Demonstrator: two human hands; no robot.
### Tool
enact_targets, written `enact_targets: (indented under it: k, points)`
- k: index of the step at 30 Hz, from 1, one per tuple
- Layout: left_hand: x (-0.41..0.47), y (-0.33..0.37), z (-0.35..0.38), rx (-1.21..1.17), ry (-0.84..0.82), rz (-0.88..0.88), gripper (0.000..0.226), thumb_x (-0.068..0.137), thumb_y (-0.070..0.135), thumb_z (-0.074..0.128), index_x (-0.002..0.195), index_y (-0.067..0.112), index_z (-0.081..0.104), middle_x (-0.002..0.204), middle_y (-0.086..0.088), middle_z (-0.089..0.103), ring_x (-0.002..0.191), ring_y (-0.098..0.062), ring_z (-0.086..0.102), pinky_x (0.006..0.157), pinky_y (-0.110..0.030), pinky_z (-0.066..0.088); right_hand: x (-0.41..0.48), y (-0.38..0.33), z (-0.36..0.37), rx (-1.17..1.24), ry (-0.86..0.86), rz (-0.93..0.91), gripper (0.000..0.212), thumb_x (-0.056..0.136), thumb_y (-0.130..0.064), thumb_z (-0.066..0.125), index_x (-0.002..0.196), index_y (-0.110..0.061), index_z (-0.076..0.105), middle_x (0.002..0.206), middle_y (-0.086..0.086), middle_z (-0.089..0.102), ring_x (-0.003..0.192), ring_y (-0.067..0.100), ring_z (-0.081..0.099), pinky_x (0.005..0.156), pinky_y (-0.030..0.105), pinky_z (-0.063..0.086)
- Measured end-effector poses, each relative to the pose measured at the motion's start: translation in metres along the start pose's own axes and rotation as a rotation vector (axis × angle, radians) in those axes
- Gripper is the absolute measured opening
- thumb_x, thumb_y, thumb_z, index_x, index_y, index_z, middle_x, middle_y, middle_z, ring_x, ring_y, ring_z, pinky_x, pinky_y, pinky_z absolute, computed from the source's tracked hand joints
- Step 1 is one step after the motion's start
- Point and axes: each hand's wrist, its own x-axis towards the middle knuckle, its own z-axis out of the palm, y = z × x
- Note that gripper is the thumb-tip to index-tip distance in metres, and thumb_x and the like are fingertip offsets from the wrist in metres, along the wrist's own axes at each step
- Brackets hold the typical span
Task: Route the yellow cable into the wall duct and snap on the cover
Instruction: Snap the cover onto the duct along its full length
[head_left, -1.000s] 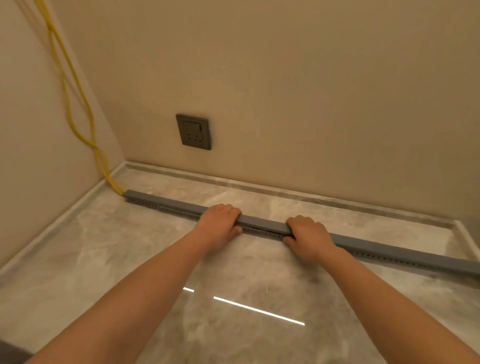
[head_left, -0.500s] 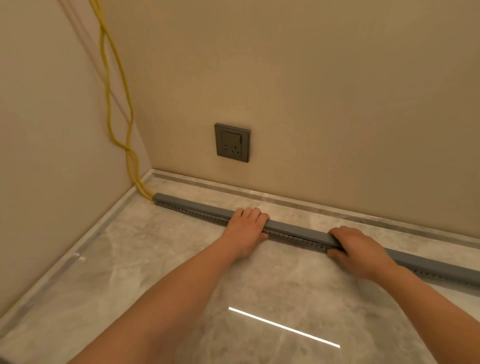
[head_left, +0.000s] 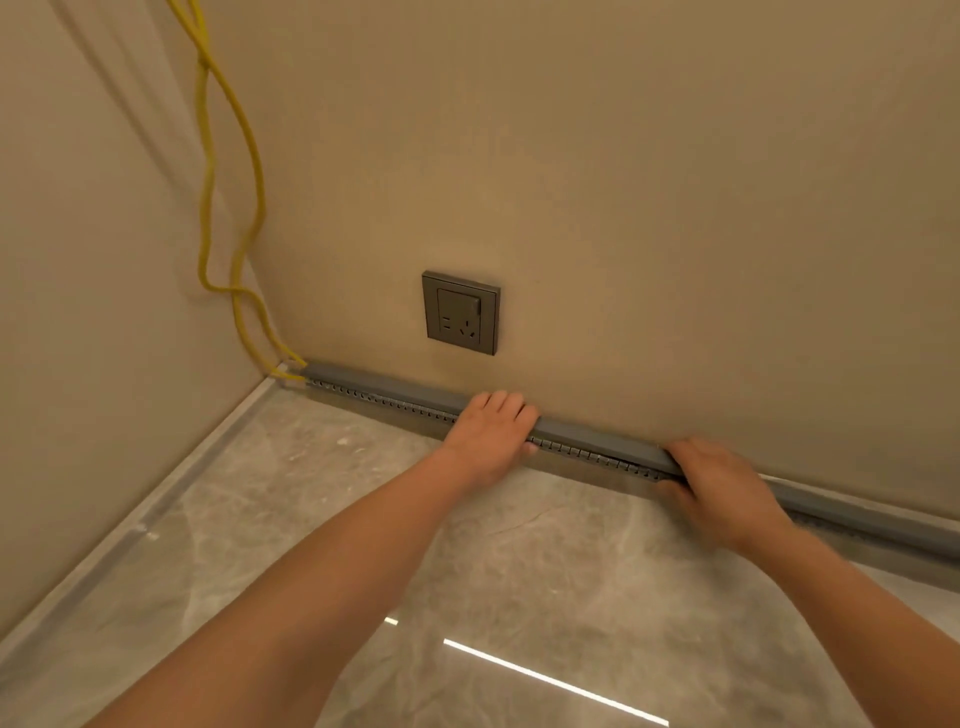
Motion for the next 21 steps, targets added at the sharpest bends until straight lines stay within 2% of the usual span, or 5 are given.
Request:
enact_targets:
  k: [4,9,13,17,21]
  points:
    - [0.012,0.000,-0.002,-0.003,-0.009,0.024,0.042,0.097,0.043,0.041,0.127,0.014,0.043,0.117,-0.006,0.046,0.109,-0.025,0.043,0.094,-0.037,0.032,0.006,0.008,-0.004,0.028,-0.023,0.004,0.029,0.089,-0.032,0.061,0.114,-0.019,0.055,0.100,0.001,0.057,0.093,0.023,0.053,0.074,0.033,0.040]
    - [-0.005,0.007,0.013,-0.027,-0.073,0.018,0.043,0.098,0.043,0.040,0.129,0.014,0.041,0.120,-0.007,0.046,0.112,-0.026,0.043,0.097,-0.037,0.032,-0.002,0.005,0.004,0.022,-0.099,-0.011,0.032,0.091,-0.034,0.058,0.119,-0.020,0.053,0.110,0.001,0.059,0.101,0.021,0.054,0.080,0.031,0.040]
    - [-0.014,0.012,0.015,-0.029,-0.065,0.004,0.043,0.098,0.042,0.040,0.131,0.015,0.039,0.123,-0.007,0.046,0.114,-0.026,0.043,0.100,-0.038,0.032,-0.007,0.002,0.009,0.027,-0.082,0.006,0.034,0.089,-0.035,0.060,0.119,-0.020,0.054,0.110,0.001,0.059,0.102,0.022,0.054,0.082,0.032,0.042]
    - [-0.019,0.011,0.011,-0.060,-0.092,0.021,0.042,0.098,0.042,0.039,0.130,0.015,0.040,0.124,-0.006,0.045,0.115,-0.025,0.042,0.100,-0.038,0.033,-0.010,0.000,0.005,0.069,-0.111,0.008,0.031,0.088,-0.035,0.061,0.115,-0.021,0.056,0.106,0.000,0.059,0.099,0.021,0.054,0.079,0.031,0.042]
    - [-0.028,0.014,0.013,-0.092,-0.148,0.012,0.042,0.097,0.044,0.040,0.129,0.017,0.041,0.124,-0.005,0.046,0.116,-0.024,0.042,0.102,-0.037,0.032,-0.015,-0.006,0.006,0.081,-0.158,0.000,0.021,0.087,-0.036,0.062,0.103,-0.023,0.057,0.101,-0.001,0.059,0.093,0.019,0.054,0.076,0.032,0.044]
